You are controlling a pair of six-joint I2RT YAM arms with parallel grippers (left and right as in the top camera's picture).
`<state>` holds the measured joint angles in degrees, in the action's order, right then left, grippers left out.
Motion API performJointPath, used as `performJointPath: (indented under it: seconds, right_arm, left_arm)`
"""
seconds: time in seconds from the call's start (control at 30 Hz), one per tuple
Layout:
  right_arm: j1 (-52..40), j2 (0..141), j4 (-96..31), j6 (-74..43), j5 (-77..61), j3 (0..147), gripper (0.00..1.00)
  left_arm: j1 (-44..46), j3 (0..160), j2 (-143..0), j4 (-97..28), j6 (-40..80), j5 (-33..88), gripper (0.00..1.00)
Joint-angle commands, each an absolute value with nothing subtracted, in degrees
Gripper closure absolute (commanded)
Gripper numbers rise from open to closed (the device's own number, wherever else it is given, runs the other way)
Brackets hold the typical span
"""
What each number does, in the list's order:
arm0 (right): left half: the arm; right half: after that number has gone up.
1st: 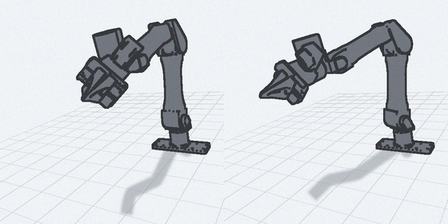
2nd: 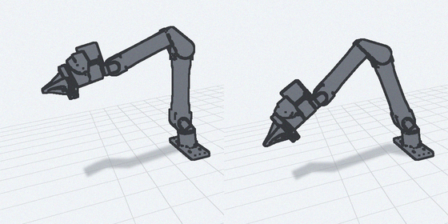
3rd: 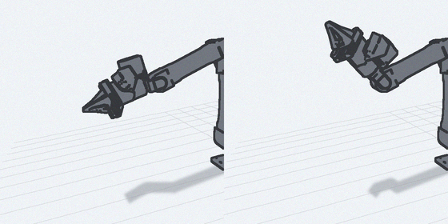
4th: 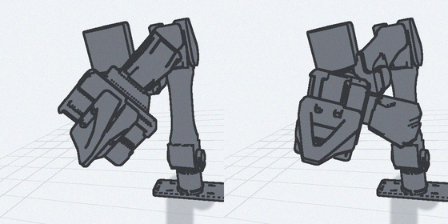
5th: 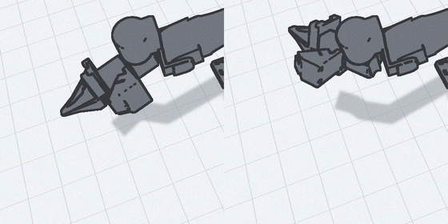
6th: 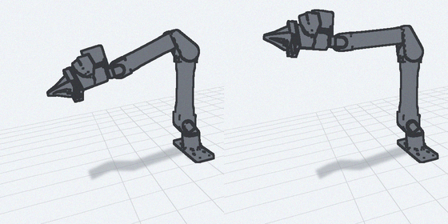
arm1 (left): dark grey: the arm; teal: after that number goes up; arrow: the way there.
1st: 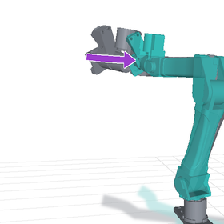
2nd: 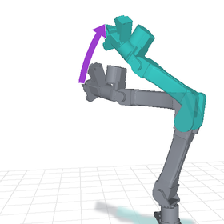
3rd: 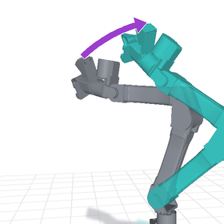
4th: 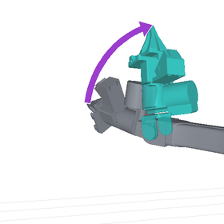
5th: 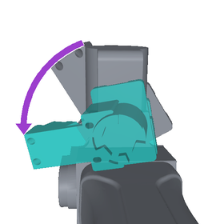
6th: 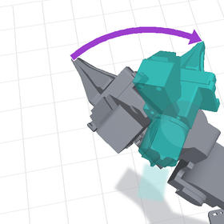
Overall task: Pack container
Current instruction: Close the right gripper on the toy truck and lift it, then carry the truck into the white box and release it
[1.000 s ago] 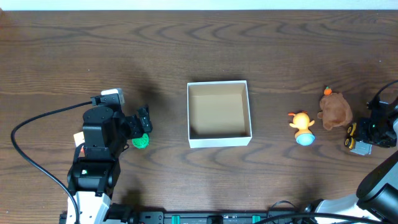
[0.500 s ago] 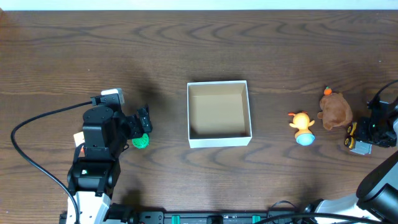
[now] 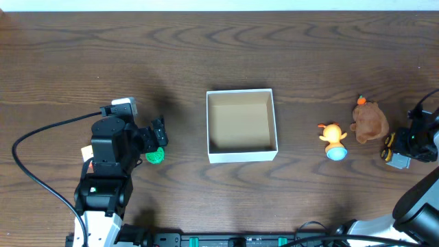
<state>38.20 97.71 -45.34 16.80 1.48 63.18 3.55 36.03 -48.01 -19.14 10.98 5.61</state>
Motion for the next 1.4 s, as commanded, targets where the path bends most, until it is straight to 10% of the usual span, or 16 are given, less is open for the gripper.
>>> performJointPath:
  seconds: [0.0,0.27,0.87,1.37]
  right_arm:
    - [38.22,91.77,-44.51,12.60,1.06,64.05,0.99]
    - [28.49,79.40,-47.46,6.28,-0.69,70.63,0.99]
    - [-29.06,79.83,-44.58,-23.66,12.82,74.15,0.99]
    - [-36.01,95.18,-46.06,-42.83,14.37,74.15,0.95]
  left_arm:
    - [3.57,37.26,-48.21,-19.22,11.70,5.39,0.02]
    - [3.57,37.26,-48.23,-19.22,11.70,5.39,0.02]
    - [3.57,37.26,-48.23,-19.25,11.70,5.39,0.02]
    - [3.57,37.26,-48.23,-19.25,11.70,5.39,0.02]
